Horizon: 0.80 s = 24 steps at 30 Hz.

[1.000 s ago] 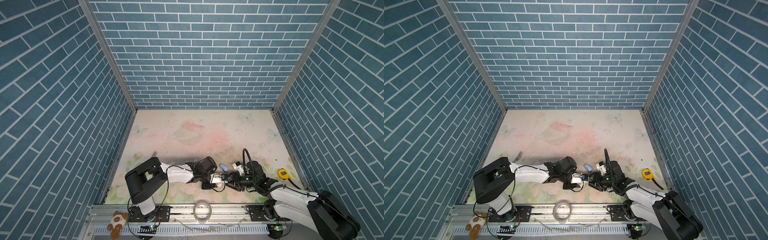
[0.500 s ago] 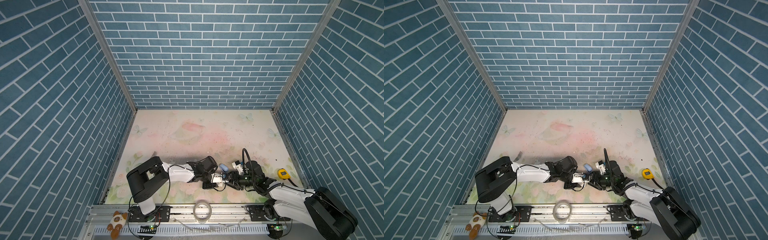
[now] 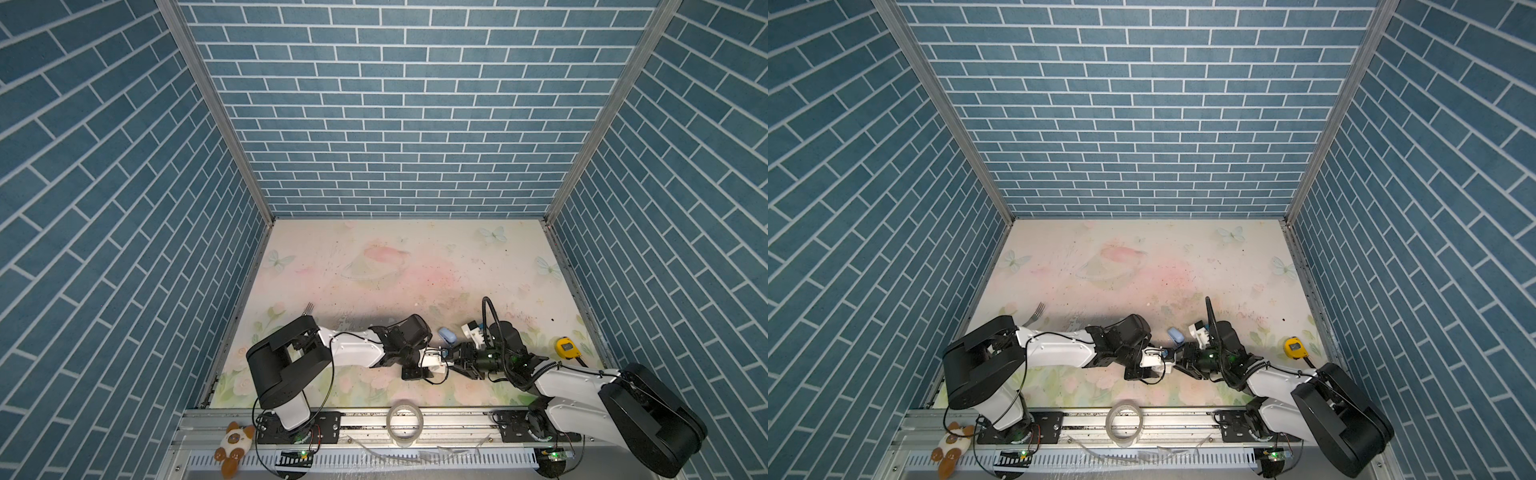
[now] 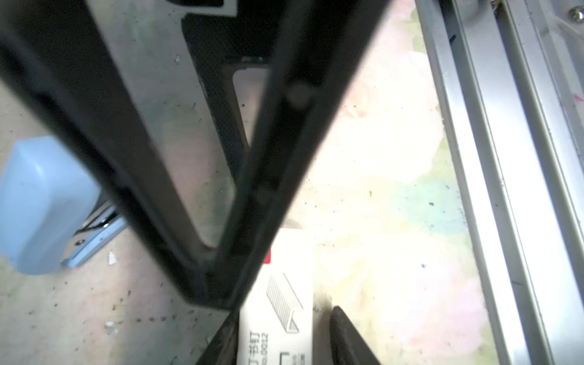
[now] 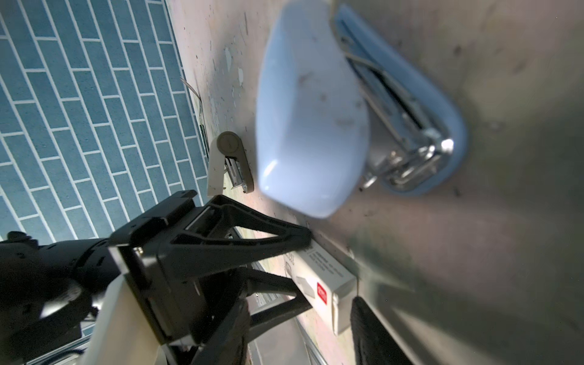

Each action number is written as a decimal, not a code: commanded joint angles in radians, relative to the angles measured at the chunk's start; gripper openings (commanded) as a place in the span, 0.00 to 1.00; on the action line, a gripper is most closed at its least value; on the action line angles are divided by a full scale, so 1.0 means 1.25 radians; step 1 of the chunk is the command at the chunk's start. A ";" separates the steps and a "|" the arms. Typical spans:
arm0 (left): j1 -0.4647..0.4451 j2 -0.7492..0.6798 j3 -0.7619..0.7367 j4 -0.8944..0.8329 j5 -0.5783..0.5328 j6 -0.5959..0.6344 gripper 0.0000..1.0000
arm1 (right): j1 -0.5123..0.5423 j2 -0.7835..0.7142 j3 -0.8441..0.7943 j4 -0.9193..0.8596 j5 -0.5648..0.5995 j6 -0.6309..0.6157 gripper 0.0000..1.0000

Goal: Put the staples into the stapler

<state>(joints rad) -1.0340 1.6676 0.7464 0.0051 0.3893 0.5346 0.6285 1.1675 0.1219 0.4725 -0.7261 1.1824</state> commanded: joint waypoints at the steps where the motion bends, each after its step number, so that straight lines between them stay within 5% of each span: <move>1: 0.005 -0.010 -0.022 -0.026 -0.006 0.007 0.46 | 0.004 -0.032 -0.009 -0.016 0.006 0.022 0.53; 24: 0.005 0.024 -0.025 0.005 -0.013 -0.005 0.37 | 0.024 0.017 0.017 -0.004 -0.012 0.012 0.52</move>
<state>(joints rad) -1.0332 1.6684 0.7357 0.0311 0.3897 0.5304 0.6468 1.1736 0.1223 0.4366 -0.7303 1.1820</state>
